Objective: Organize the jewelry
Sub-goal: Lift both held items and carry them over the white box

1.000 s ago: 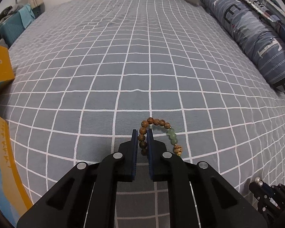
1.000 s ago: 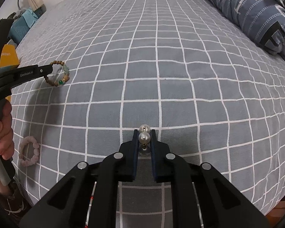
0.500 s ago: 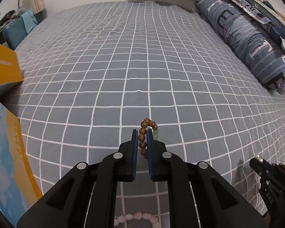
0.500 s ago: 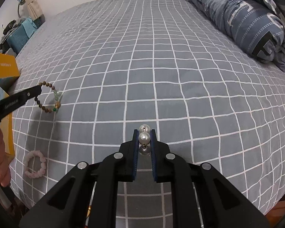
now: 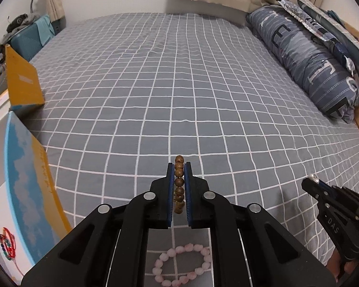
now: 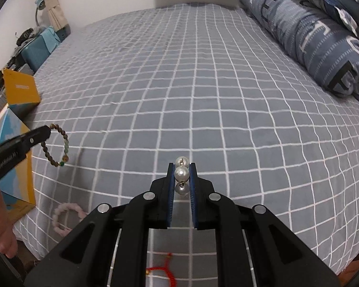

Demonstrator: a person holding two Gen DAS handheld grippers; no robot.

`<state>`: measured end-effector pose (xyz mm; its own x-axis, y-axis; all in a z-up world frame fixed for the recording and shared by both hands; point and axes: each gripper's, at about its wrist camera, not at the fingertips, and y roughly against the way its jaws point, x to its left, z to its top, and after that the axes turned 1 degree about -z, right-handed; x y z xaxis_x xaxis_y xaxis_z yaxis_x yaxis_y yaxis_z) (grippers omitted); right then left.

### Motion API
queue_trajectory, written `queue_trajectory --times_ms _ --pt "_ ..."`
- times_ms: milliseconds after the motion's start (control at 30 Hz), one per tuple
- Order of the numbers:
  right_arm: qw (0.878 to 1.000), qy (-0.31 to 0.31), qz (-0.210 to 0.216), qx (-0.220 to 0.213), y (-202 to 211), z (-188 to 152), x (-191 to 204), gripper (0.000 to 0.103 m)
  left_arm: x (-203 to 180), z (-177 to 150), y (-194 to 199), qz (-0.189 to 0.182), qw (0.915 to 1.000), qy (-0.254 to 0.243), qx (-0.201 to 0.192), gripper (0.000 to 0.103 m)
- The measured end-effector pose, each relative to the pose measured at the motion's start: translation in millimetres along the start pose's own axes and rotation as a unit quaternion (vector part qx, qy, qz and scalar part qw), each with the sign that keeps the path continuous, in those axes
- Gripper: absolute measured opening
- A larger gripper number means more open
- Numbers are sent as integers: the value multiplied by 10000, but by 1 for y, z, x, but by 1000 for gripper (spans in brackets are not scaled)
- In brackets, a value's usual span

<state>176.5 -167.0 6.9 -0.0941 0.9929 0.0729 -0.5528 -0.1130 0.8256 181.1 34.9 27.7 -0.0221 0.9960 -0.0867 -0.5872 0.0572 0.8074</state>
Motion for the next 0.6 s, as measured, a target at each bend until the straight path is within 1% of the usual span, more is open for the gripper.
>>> queue_trajectory --times_ms 267,600 --pt "9996 184 102 -161 11 10 27 11 19 -4 29 93 9998 41 -185 7" --pt "9985 436 271 -208 19 18 70 11 51 -12 72 303 9982 243 -460 8"
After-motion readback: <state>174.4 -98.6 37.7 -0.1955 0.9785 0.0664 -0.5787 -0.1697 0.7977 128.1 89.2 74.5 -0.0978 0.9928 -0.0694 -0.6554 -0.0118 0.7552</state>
